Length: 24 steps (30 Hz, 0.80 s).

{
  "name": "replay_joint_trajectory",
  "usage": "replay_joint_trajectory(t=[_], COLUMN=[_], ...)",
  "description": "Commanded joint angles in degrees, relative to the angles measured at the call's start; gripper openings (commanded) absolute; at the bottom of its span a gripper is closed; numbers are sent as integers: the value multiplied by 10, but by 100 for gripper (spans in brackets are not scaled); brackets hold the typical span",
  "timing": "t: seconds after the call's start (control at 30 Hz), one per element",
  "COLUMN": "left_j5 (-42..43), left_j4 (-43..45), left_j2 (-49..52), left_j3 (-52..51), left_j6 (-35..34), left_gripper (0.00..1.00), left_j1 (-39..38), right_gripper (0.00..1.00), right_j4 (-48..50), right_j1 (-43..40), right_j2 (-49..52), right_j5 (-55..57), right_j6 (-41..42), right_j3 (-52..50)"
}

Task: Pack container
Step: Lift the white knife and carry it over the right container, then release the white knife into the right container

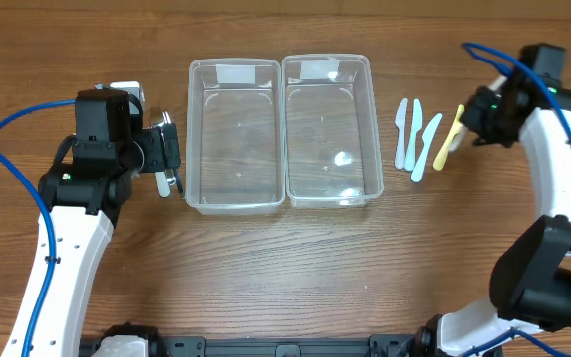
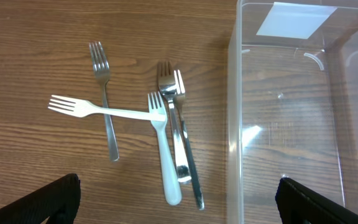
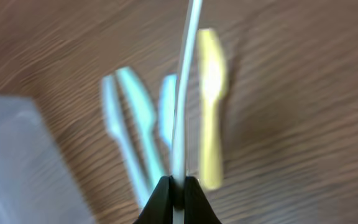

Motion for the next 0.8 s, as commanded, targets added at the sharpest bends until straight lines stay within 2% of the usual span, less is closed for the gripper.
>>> replay_joint_trajectory(t=[0.0, 0.3, 0.53, 0.57, 0.6, 0.67, 0.73, 0.77], left_j5=[9, 9, 9, 9, 9, 9, 9, 9], left_j4=[1, 1, 1, 1, 1, 1, 1, 1], left_j2=[3, 3, 3, 3, 3, 3, 3, 3], left_j3=[15, 15, 15, 15, 15, 15, 15, 15], left_j6=[10, 10, 10, 10, 10, 10, 10, 10], left_gripper=[100, 100, 100, 100, 100, 100, 100, 100], left_j1=[2, 2, 2, 2, 2, 2, 2, 2], right_gripper=[4, 4, 4, 7, 15, 50, 71, 75], right_j4=[1, 4, 28, 28, 29, 29, 19, 11], right_j1=[77, 240, 308, 311, 315, 318, 318, 314], right_j2=[-71, -61, 18, 23, 27, 25, 17, 12], right_j5=[-18, -9, 8, 8, 8, 9, 9, 14], right_j6=[-7, -7, -16, -16, -23, -50, -53, -52], right_j3=[36, 17, -4, -4, -4, -1, 15, 29])
